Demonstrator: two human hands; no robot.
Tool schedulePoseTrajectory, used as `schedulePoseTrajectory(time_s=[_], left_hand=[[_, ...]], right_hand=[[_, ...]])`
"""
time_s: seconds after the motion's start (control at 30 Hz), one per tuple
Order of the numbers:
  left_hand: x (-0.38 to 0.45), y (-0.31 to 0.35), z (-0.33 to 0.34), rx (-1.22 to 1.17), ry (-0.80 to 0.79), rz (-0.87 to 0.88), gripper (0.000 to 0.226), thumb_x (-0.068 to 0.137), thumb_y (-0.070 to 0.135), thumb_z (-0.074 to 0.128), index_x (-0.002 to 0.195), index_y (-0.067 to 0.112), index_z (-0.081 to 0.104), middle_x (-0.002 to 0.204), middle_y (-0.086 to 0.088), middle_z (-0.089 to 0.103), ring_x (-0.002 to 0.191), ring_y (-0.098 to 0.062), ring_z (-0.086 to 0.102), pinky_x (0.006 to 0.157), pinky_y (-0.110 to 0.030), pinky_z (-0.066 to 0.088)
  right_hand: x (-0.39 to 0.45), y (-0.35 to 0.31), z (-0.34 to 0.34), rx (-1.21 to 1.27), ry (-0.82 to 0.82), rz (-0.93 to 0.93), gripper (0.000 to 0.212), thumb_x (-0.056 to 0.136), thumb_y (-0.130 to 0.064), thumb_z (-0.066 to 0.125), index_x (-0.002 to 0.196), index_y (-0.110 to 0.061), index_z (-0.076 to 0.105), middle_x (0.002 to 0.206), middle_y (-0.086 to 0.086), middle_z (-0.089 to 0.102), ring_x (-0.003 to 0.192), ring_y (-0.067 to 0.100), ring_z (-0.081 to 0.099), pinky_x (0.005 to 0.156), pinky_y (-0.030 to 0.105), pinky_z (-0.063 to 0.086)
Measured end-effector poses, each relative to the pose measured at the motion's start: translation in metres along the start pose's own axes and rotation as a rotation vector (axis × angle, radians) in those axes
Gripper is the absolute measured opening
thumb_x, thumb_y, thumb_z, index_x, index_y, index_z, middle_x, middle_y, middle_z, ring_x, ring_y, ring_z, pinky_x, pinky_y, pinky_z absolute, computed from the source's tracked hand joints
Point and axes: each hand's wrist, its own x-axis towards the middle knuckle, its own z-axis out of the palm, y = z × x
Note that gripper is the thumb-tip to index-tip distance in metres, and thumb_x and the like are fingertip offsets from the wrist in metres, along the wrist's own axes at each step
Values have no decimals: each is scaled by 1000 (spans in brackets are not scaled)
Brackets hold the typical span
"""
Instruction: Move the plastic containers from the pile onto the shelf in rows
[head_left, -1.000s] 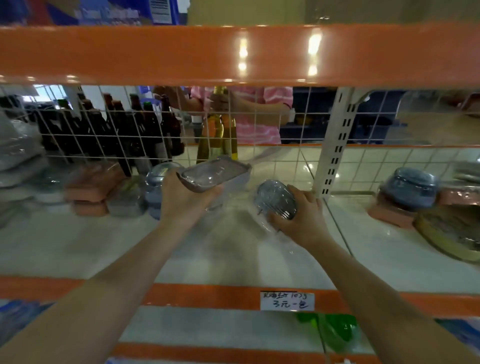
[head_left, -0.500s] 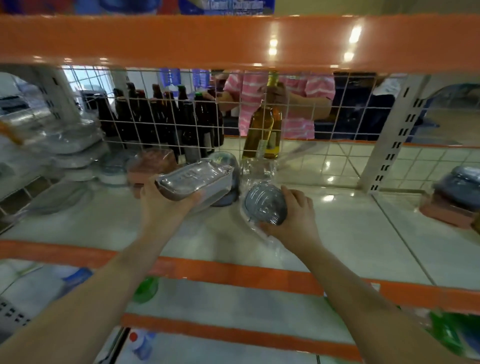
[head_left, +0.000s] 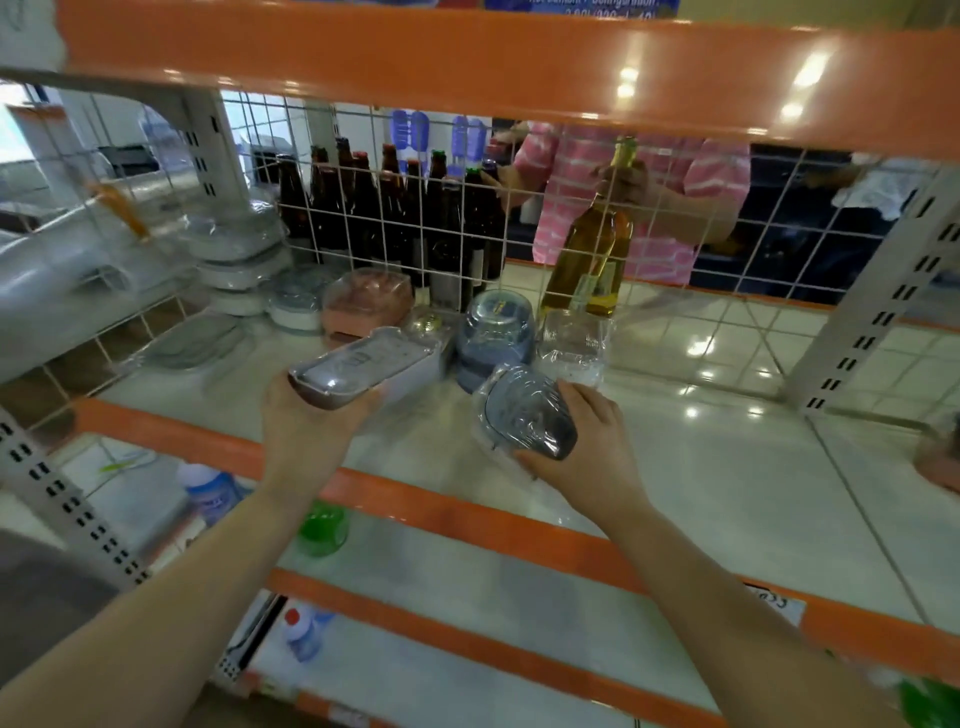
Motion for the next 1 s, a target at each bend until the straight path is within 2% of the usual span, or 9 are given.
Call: schedulePoseTrajectory(time_s=[0.07,0.23,0.37,0.43,0.53,0.63,0.77,0.9,1.0], left_hand=[[-1,0,-5,-21,26,-13,89,40,63,81,111,13,63,103,0,69,91,-11,67,74,-26,56],[-1,-5,-17,-6,66,-7,81,45,63,84,109,15,65,103,-1,70,93,-16,68,79,-43,58],[-2,-9,-31,16,85,-12,79,50,51,87,113,10,63,107,-1,69,96,-12,68,77,-26,57],[-3,-8,-38,39,98,11,77,48,50,85,110,9,63,104,0,70,93,-11,68,74,-23,55],[-1,-10,-54,82,140,33,78,44,54,83,106,11,61,101,0,67,93,-13,66,75,-27,52],[6,-16,-75,162,153,-11,66,52,45,89,102,16,57,99,3,61,94,-16,61,75,-30,48],[29,-30,-107,236,183,-46,98,37,78,74,111,18,55,105,-4,62,97,-23,61,81,-41,54],[60,-36,-134,260,191,-29,105,34,77,77,114,13,54,104,-5,59,95,-21,57,75,-30,49],[82,-47,-154,276,164,-16,96,38,79,74,112,21,56,107,-1,62,99,-19,60,82,-41,54]], right_hand=[[2,-2,2,-9,-15,-8,92,72,-44,76,147,-17,30,146,-1,35,133,14,25,110,21,18],[16,-9,8,-49,-67,-41,91,75,-49,73,147,-15,30,147,0,35,134,16,27,110,23,19],[27,-19,18,-47,-123,-61,90,76,-52,70,148,-17,27,149,0,32,137,17,25,111,25,20],[33,-25,26,-48,-145,-82,91,76,-52,70,148,-17,27,149,1,32,137,18,24,112,26,20],[42,-38,40,-44,-160,-107,91,76,-53,69,148,-18,27,149,1,33,136,18,26,112,27,20],[47,-56,58,-77,-180,-130,90,76,-57,66,148,-19,27,150,-1,32,137,18,26,112,28,19],[60,-84,84,-62,-218,-145,89,76,-56,67,147,-19,28,149,0,33,137,19,26,112,29,20],[75,-118,107,-27,-180,-136,88,76,-56,68,146,-19,30,146,1,37,133,19,32,108,28,25],[83,-141,126,-28,-181,-110,89,77,-57,67,148,-19,28,149,0,33,136,19,28,109,28,24]])
